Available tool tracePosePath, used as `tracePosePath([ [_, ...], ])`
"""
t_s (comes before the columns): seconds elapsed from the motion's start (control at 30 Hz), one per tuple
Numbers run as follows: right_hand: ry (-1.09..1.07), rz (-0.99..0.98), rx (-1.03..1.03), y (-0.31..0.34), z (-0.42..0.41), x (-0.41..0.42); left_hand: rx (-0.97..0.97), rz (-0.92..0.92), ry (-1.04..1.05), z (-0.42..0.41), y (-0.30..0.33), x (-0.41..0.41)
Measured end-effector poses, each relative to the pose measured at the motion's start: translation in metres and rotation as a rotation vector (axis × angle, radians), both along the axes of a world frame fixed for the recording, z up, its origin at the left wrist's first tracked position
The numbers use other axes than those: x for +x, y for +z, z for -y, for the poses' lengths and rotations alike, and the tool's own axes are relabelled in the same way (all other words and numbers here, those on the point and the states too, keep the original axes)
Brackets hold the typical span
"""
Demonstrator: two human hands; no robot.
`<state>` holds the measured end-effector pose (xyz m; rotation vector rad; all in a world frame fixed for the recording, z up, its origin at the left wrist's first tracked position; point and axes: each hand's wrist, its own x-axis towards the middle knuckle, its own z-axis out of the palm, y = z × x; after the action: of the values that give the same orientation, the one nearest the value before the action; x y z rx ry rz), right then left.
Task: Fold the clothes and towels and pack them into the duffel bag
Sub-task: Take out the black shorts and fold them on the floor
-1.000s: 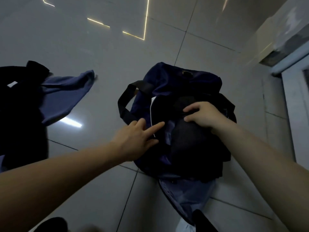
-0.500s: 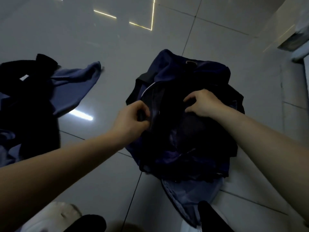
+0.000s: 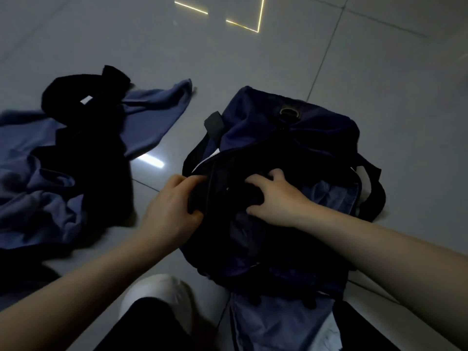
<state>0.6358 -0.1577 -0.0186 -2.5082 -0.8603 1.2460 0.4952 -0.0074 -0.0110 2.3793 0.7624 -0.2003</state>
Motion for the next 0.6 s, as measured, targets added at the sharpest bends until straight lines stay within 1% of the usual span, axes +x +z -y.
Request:
tracePosePath([
  [0.07,-0.021,-0.046,0.013,-0.004,-0.006,-0.006,0.029,-0.034,0.001,-0.014,-0.004,-0.009],
  [0.13,-0.049,-0.08,0.041,-0.007,-0.014,-0.014,0.036,-0.028,0.018,-0.028,-0.009,-0.015],
  [0.23,-0.059,-0.124,0.071,-0.01,-0.028,-0.024,-0.075,-0.037,0.106,-0.039,-0.015,-0.021],
  [0.33,-0.04,-0.151,0.054,-0.01,-0.039,-0.029,-0.16,-0.074,0.168,-0.043,-0.019,-0.024],
  [0.47,-0.083,-0.21,0.07,-0.009,-0.045,-0.025,-0.227,-0.062,0.194,-0.049,-0.02,-0.023],
  [0.53,-0.046,-0.21,0.044,-0.009,-0.047,-0.023,-0.256,-0.051,0.209,-0.051,-0.02,-0.022],
  [0.6,-0.017,-0.188,0.009,-0.01,-0.05,-0.024,-0.338,-0.032,0.248,-0.052,-0.02,-0.02],
])
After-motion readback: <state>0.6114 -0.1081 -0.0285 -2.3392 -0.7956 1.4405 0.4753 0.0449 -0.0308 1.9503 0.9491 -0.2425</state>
